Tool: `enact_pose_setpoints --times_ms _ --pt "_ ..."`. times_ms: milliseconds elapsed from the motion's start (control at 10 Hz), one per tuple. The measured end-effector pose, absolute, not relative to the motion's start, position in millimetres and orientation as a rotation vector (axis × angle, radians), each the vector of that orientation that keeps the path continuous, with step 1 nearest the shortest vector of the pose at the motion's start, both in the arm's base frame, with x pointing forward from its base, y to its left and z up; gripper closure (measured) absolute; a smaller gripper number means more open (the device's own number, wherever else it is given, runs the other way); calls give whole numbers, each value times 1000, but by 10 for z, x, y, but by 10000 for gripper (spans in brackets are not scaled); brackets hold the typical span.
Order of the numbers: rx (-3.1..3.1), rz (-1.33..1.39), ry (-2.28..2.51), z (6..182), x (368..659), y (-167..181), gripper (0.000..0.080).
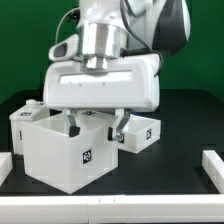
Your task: Assemble drawer
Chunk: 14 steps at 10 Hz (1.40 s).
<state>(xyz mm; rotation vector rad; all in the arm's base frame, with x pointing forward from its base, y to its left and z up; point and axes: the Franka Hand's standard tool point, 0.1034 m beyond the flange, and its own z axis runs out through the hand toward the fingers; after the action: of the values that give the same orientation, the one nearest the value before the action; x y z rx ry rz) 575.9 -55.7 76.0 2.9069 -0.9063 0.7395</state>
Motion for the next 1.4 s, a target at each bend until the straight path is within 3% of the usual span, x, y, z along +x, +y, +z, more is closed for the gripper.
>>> enact_pose_setpoints --times_ms 600,900,1000,1100,1200,1400 --pt "2896 720 -883 690 5722 -716 150" --pt "2897 720 -882 690 5722 -715 545" --pt "2897 720 -882 690 5722 -715 545" --pt "2897 720 -882 690 5722 -715 722" --pt "2897 723 -877 696 5727 -718 766" --pt "2898 722 -870 696 5727 -719 766"
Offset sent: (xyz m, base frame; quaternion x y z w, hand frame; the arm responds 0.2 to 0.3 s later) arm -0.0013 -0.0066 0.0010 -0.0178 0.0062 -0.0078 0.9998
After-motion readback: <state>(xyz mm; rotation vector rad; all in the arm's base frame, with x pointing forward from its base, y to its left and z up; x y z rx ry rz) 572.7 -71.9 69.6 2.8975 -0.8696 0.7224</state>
